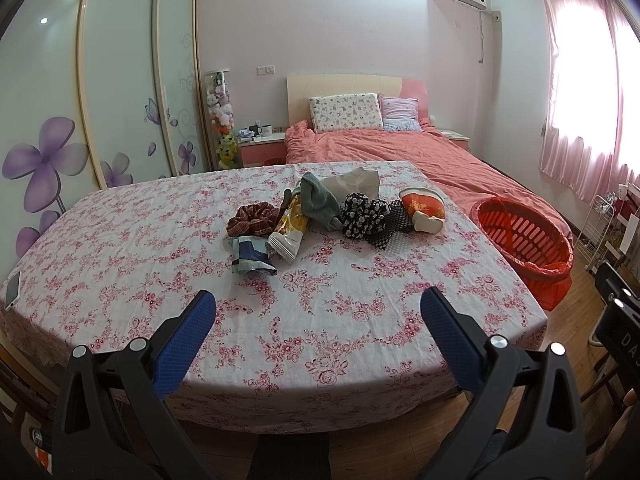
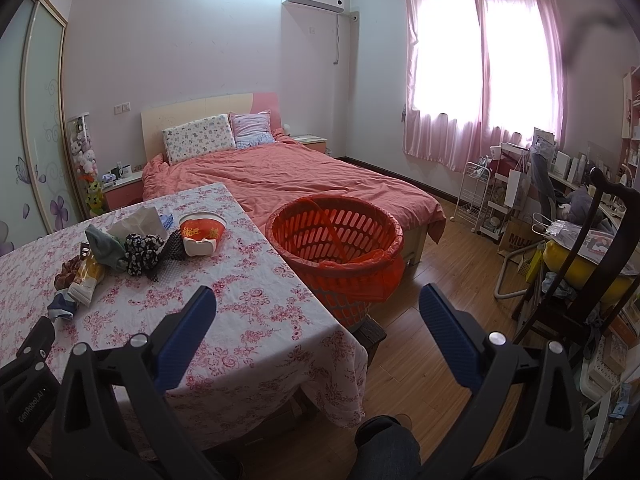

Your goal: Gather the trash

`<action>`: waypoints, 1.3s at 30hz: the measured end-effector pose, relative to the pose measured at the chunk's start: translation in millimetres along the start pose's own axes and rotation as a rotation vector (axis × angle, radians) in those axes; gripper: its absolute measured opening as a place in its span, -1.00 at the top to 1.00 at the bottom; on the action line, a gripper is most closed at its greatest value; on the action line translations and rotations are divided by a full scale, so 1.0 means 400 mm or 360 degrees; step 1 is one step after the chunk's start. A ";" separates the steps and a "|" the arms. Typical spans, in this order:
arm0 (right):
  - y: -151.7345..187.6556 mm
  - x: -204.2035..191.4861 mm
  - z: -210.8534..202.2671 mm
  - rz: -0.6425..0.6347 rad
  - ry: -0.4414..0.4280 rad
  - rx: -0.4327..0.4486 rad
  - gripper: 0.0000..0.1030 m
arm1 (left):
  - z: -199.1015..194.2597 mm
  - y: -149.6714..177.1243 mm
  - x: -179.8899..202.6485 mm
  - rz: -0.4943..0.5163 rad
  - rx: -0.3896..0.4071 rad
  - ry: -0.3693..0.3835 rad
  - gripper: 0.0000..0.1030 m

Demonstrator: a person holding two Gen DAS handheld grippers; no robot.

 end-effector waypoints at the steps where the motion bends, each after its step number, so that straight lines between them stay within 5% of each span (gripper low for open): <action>1: 0.000 0.000 0.000 0.0000 0.0000 0.0000 -0.93 | 0.000 0.000 0.000 0.0000 0.0000 0.0000 -0.96; 29: -0.002 -0.003 0.016 0.0003 -0.0014 -0.0015 -0.93 | 0.004 -0.003 0.001 -0.0014 -0.0020 -0.0008 -0.96; 39: -0.010 -0.042 0.105 -0.0013 -0.0087 -0.0074 -0.93 | 0.104 -0.028 -0.109 -0.0151 -0.0064 -0.0141 -0.96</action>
Point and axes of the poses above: each gripper's, at about its wrist camera, not at the fingertips, and z roughly the way its jaws point, x to its right, y to its underside, the point moved 3 cm from there along z, roughly the way its jaws point, and after that the axes turned 2 degrees about -x, right-handed, at the moved point
